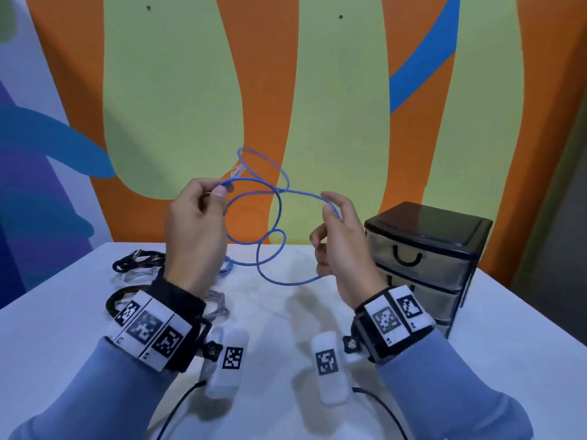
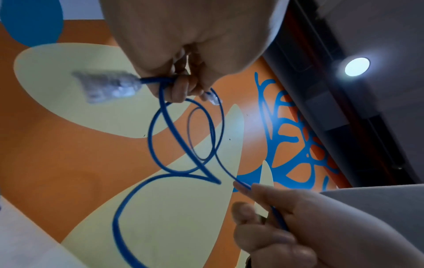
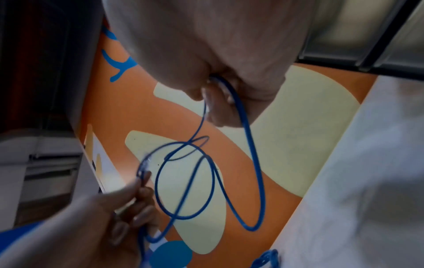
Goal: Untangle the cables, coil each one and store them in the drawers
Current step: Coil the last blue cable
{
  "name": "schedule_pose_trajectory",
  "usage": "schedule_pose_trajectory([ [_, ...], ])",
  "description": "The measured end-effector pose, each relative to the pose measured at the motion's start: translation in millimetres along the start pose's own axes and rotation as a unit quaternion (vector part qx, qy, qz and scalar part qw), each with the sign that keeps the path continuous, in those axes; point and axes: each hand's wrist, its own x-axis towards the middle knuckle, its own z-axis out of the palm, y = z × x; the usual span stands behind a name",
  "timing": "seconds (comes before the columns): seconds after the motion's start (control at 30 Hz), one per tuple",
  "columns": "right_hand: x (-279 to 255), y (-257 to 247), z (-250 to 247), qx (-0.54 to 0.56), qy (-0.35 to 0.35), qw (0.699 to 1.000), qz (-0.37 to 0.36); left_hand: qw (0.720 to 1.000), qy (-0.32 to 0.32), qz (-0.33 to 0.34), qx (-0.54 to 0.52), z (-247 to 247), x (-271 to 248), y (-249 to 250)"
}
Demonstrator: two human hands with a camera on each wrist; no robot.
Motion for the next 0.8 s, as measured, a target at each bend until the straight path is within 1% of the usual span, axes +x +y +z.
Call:
schedule_pose_trajectory([
  [0.07, -0.2, 1.4, -1.0, -0.051, 0.035, 0.998, -0.015, 0.999, -0.022, 0.032, 0.003, 2.1, -3.2, 5.7],
  [0.13, 0.4, 4.4, -1.9, -0.092, 0.051, 0.993, -0.046, 0.995, -0.040, 0.086, 0.038, 2.7, -6.2, 10.8],
  [0.2, 0.7, 7.7, -0.8, -0.146, 0.049, 0.983, -0.104, 0.986, -0.058, 0.141, 0.069, 3.2, -9.2, 14.7],
  [0.23, -1.0, 7.1, 0.3, -0.161, 0.045, 0.976, -0.138, 0.982, -0.069, 0.158, 0.071, 4.1, -11.6, 17.2],
  [0.3, -5.6, 1.9, 1.6, -0.166, 0.038, 0.962, -0.215, 0.980, -0.083, 0.167, 0.067, 6.5, -15.8, 20.6],
  [0.4, -11.9, -6.1, 0.7, -0.220, 0.067, 0.914, -0.335, 0.985, -0.083, 0.146, 0.047, 8.7, -19.1, 23.2],
  [0.47, -13.5, -8.6, 0.3, -0.271, 0.088, 0.886, -0.367, 0.986, -0.089, 0.135, 0.046, 8.5, -17.8, 20.9],
  [0.53, -14.0, -8.1, 1.4, -0.298, 0.096, 0.870, -0.380, 0.979, -0.111, 0.145, 0.085, 8.4, -16.2, 16.3],
  [0.6, -14.5, -6.1, 3.5, -0.306, 0.078, 0.860, -0.402, 0.969, -0.135, 0.160, 0.129, 8.6, -16.3, 13.4],
  [0.67, -15.1, -2.8, 6.3, -0.295, 0.045, 0.865, -0.403, 0.964, -0.149, 0.167, 0.142, 8.4, -17.4, 13.2],
  [0.8, -14.4, -1.7, 5.7, -0.242, 0.011, 0.911, -0.334, 0.958, -0.181, 0.181, 0.131, 7.9, -20.5, 19.9],
])
